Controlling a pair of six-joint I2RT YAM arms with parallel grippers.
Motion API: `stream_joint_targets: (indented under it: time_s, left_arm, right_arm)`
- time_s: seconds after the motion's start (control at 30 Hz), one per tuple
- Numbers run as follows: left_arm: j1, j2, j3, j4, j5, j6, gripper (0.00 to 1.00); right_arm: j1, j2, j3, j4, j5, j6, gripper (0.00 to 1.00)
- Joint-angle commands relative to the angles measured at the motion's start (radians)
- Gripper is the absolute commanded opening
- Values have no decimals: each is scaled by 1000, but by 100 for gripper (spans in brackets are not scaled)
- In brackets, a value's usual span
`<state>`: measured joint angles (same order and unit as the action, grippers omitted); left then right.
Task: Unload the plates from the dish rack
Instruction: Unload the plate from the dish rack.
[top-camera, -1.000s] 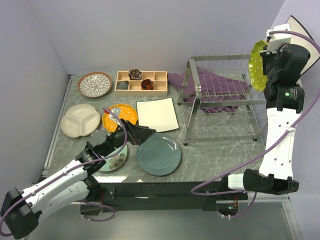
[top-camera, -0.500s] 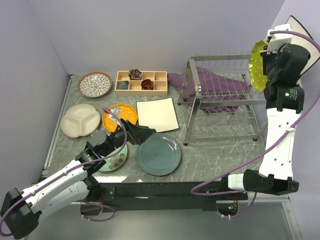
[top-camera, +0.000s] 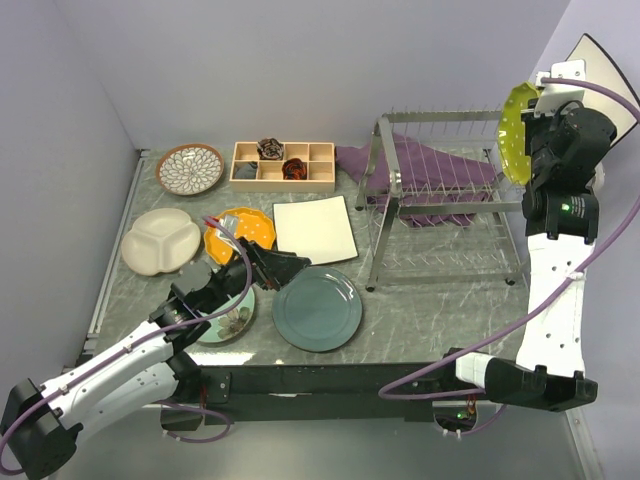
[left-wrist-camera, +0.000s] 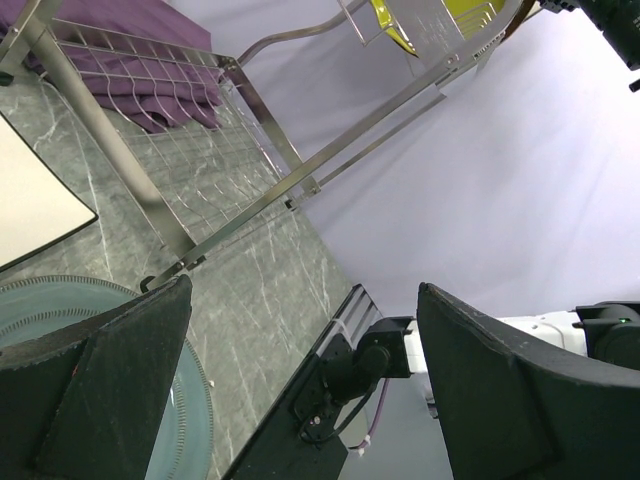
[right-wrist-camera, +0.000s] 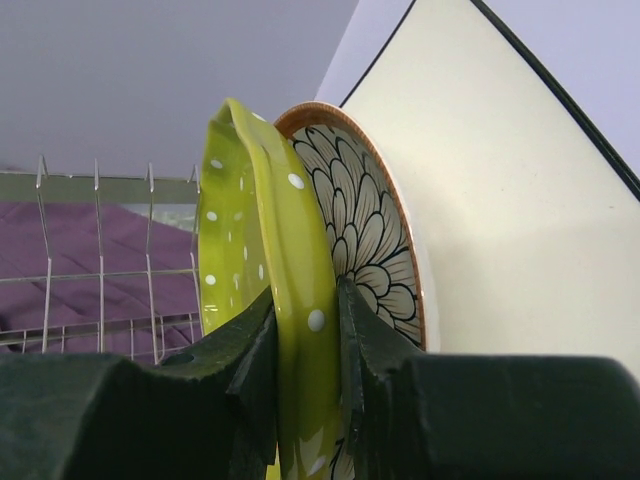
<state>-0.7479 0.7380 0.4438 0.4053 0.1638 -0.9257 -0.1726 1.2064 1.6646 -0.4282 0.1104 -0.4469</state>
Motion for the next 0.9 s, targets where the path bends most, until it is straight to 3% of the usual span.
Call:
stream_joint_targets:
  time_s: [0.0,0.23,0.37,0.53,0.87]
  left_arm:
    - [-4,-2,7,36,5,13,99]
    - [-4,-25,3,24,-9,18,99]
    - [-4,-22,3,33,5,13,99]
    - [-4,-19,4,30,0,16,99]
    - [-4,-11,-1,41,-1,11,99]
  right_arm:
    - [2,-68,111,205,-4,-13,0]
    - [2,-44,136,226,-84,-107,0]
    - [2,-36,107,247,-2,-79,0]
    - [1,-93,-37,403,72,-15,0]
    - [1,-59,77,344,-27,-84,0]
